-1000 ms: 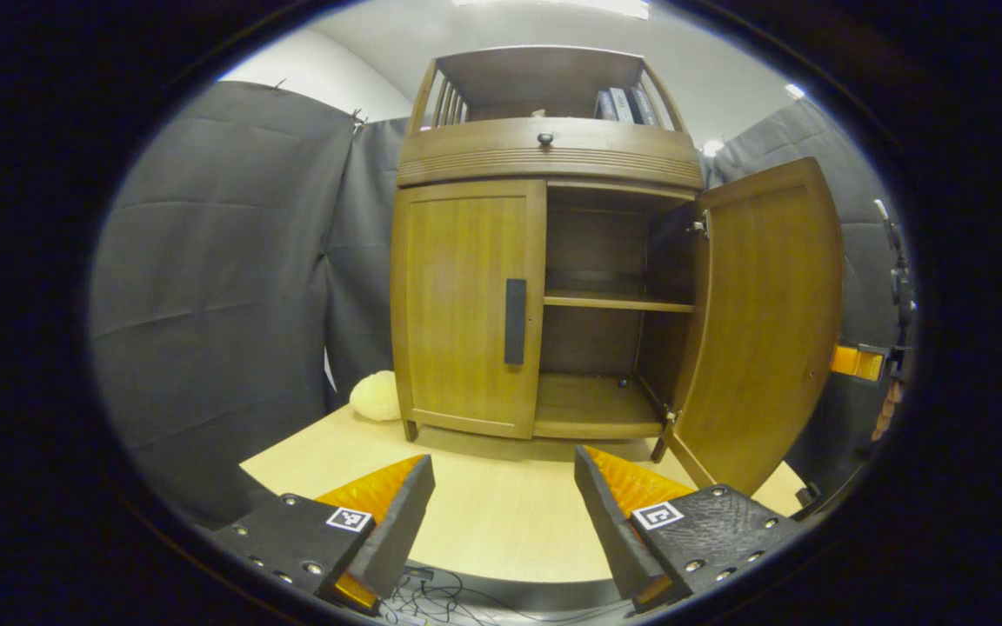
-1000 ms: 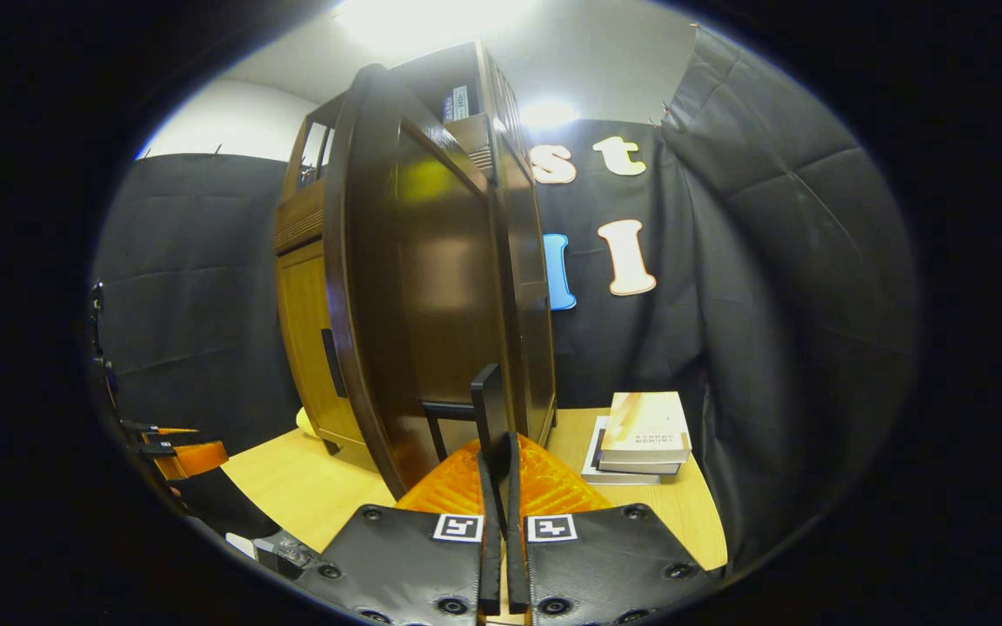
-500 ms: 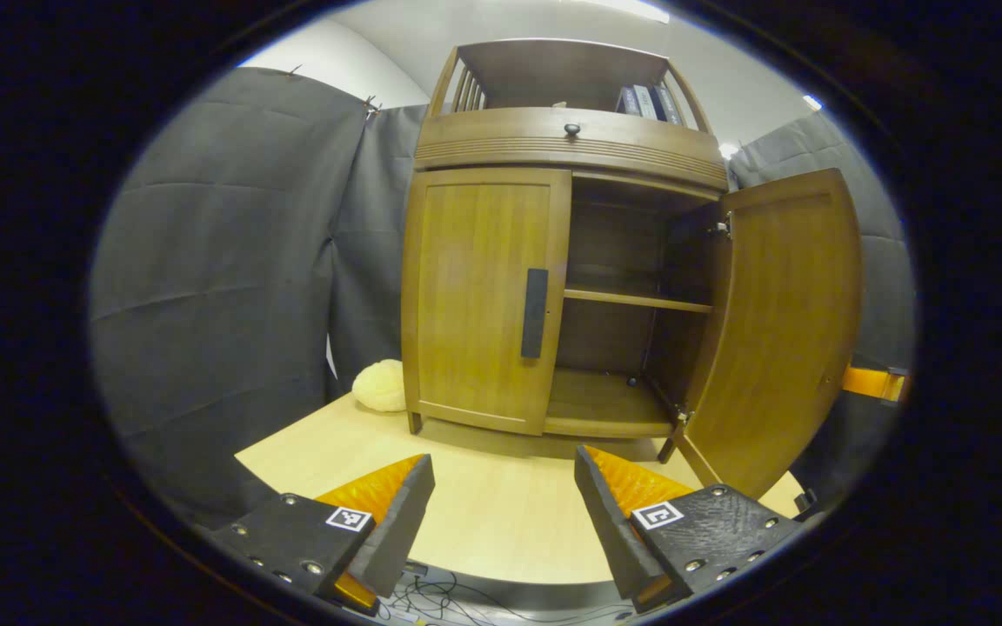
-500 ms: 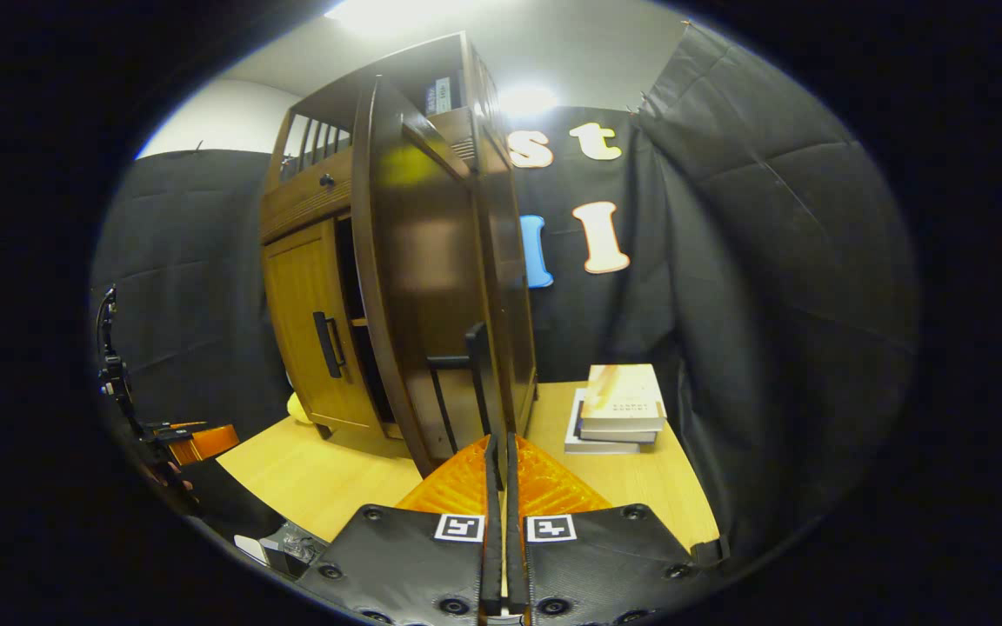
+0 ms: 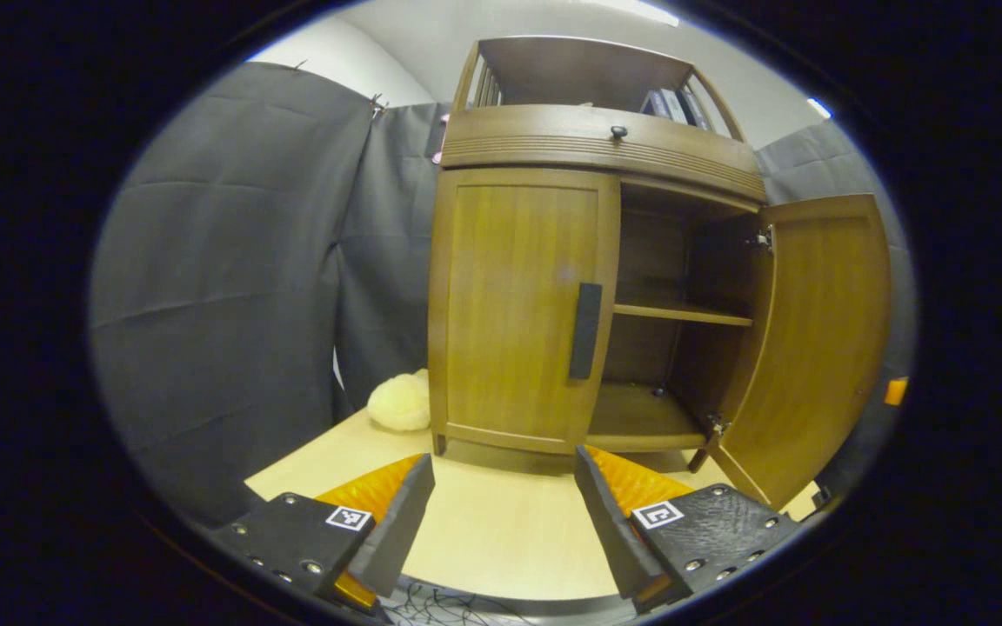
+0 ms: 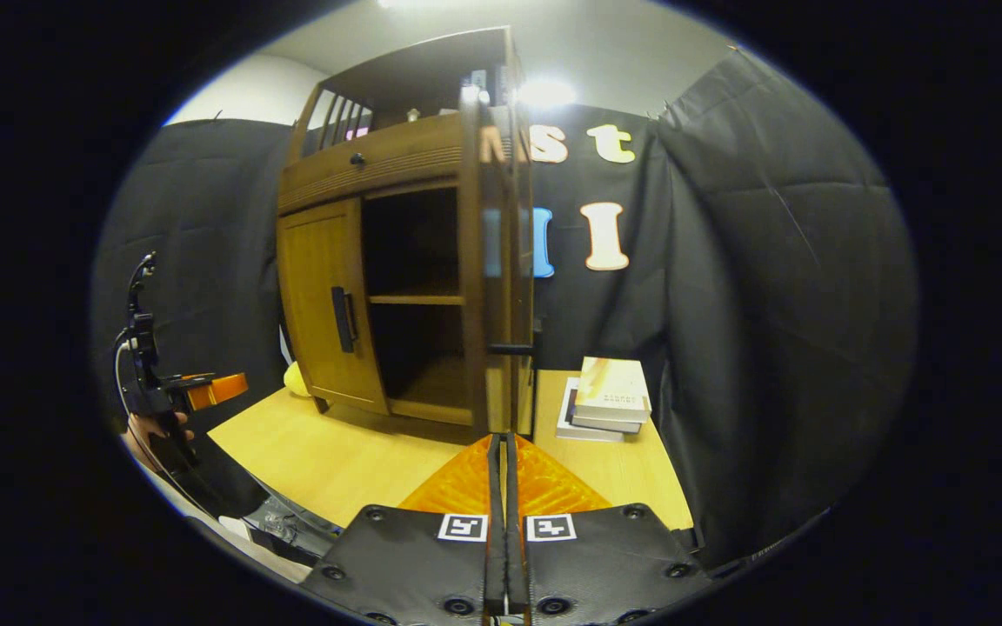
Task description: Open the right door of the double-door shoe cabinet with the right hand, and open the left door with the left hand.
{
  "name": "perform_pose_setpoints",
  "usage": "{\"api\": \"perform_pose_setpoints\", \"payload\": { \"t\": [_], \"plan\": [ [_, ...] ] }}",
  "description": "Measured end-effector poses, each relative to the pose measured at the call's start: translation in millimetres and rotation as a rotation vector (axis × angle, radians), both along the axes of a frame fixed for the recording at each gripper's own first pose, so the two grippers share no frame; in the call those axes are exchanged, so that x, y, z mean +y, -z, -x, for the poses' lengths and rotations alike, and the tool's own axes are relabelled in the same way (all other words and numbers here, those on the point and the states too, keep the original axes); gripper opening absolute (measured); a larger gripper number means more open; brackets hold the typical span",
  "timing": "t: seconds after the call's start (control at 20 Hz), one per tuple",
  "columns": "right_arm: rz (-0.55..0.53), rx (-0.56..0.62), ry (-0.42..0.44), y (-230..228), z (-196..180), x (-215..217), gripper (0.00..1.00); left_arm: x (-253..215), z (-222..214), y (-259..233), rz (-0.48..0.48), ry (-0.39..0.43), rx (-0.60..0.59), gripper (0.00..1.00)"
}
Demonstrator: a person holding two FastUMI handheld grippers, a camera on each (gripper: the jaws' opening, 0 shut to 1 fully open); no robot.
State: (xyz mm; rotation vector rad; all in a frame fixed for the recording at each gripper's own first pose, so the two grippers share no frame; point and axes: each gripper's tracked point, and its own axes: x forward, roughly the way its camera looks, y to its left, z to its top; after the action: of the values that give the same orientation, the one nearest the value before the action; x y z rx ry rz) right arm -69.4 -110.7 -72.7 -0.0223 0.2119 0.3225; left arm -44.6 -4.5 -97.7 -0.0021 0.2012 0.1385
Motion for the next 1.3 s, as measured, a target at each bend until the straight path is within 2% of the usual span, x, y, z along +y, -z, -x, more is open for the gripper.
{"api": "perform_pose_setpoints", "payload": {
  "t": [0.05,0.2,0.25,0.3,0.4,0.6,0.75,0.8,0.9,1.0,1.1,1.25,1.3],
  "plan": [
    [-0.005,-0.026,-0.006,-10,5,18,0.02,2,-3,-4,-0.007,0.019,-0.016,0.94],
    [-0.026,-0.101,-0.016,-28,2,73,0.0,5,-10,-8,-0.025,0.079,-0.043,0.93],
    [-0.025,-0.093,-0.015,-22,-3,91,0.04,5,-10,-8,-0.013,0.107,-0.048,0.93],
    [-0.02,-0.076,-0.002,-17,-8,103,0.0,2,-10,-9,0.011,0.135,-0.054,0.94],
    [-0.042,-0.044,0.031,-21,-10,118,0.04,-6,-9,-13,0.055,0.187,-0.064,0.94],
    [-0.07,-0.075,0.099,-36,-21,141,0.03,-4,-16,-15,0.056,0.237,-0.074,0.94],
    [-0.036,-0.06,0.088,-23,-21,157,0.93,-5,-19,-15,0.069,0.255,-0.071,0.94],
    [-0.027,-0.058,0.076,-19,-19,162,0.96,-6,-22,-15,0.072,0.263,-0.067,0.94],
    [-0.027,-0.051,0.06,-14,-23,170,0.93,-7,-26,-14,0.058,0.268,-0.056,0.94],
    [-0.042,-0.041,0.046,-14,-36,177,0.96,-8,-30,-17,0.047,0.272,-0.059,0.94],
    [-0.045,-0.044,0.043,-12,-44,174,0.93,-14,-40,-19,0.042,0.282,-0.063,0.94],
    [-0.015,-0.034,0.059,-5,-58,162,0.96,-25,-56,-23,0.029,0.311,-0.065,0.94],
    [-0.021,-0.028,0.055,-3,-60,160,0.93,-27,-61,-23,0.022,0.308,-0.061,0.94]
  ]
}}
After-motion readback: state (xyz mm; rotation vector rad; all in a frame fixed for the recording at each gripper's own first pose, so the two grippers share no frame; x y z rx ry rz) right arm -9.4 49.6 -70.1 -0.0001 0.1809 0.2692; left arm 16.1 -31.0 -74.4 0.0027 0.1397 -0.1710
